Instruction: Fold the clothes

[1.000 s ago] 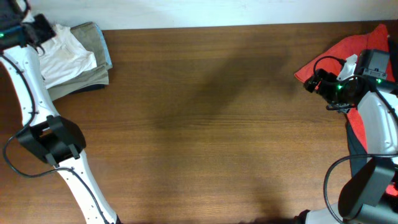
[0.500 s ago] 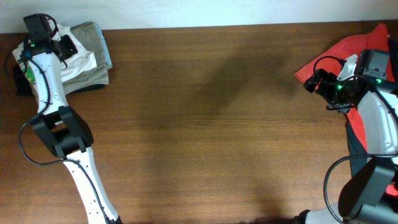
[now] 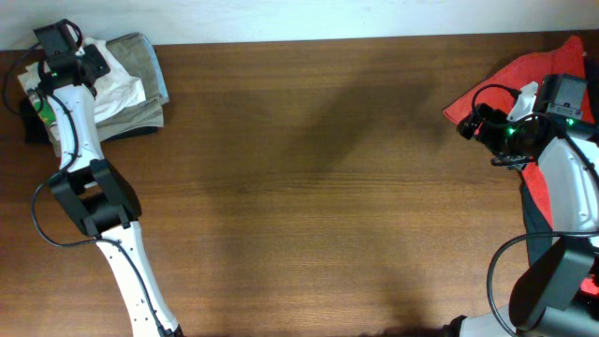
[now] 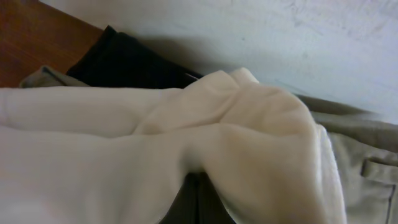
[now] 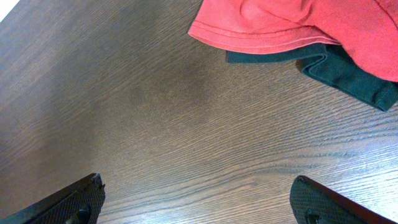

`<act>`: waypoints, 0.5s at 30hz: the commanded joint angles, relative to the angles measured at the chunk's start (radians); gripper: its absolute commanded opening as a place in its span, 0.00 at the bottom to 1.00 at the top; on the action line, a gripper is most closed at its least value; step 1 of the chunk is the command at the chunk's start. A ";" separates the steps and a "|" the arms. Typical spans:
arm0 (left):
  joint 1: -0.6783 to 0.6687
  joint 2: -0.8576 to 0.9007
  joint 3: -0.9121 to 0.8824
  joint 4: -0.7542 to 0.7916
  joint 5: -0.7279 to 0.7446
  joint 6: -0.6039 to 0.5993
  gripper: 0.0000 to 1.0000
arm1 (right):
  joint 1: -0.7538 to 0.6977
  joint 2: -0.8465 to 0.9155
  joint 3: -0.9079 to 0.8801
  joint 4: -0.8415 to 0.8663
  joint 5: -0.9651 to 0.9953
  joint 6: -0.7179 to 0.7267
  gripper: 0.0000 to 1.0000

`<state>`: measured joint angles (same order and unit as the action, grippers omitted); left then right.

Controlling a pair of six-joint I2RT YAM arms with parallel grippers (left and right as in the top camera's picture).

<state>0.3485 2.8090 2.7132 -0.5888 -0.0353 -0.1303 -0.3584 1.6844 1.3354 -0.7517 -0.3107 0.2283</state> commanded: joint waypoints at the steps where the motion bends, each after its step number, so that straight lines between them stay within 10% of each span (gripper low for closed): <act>1: 0.014 0.062 0.003 0.066 -0.015 0.014 0.01 | 0.000 -0.011 0.019 0.001 0.006 -0.002 0.99; 9: 0.063 0.119 0.017 0.304 -0.242 0.114 0.01 | 0.000 -0.011 0.019 0.001 0.006 -0.002 0.99; 15: 0.099 0.028 0.039 0.446 -0.142 0.168 0.11 | 0.000 -0.011 0.019 0.001 0.006 -0.002 0.99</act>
<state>0.4080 2.9082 2.7220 -0.2028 -0.2108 -0.0067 -0.3584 1.6844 1.3354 -0.7521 -0.3107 0.2283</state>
